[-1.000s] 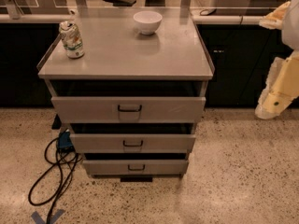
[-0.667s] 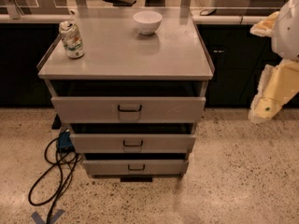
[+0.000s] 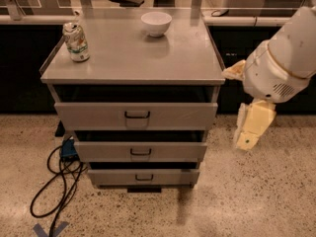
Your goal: Open top drawer
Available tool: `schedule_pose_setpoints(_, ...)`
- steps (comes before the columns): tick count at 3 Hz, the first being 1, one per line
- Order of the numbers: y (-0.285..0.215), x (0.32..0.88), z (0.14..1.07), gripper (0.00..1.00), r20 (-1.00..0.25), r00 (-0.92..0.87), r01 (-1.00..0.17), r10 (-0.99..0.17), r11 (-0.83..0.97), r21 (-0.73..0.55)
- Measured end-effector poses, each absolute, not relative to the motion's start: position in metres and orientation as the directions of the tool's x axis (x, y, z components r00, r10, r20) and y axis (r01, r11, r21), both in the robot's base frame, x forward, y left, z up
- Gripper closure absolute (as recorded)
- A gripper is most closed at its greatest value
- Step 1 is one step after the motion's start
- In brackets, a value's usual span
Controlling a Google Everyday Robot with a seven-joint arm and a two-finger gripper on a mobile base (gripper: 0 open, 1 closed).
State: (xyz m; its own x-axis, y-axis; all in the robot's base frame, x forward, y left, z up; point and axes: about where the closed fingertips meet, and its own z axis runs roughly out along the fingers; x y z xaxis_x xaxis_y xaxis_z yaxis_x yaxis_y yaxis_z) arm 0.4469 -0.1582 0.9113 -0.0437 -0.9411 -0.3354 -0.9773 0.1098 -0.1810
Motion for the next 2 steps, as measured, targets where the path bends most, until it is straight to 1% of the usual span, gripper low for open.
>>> schedule_pose_setpoints(1, -0.1386, 0.4418, 0.8767, 0.0, -0.371, 0.011, -0.995, -0.929, 0.026, -0.095)
schedule_pose_setpoints(2, -0.1383, 0.4421, 0.8757, 0.0, -0.372, 0.013, -0.995, -0.928, 0.023, -0.093)
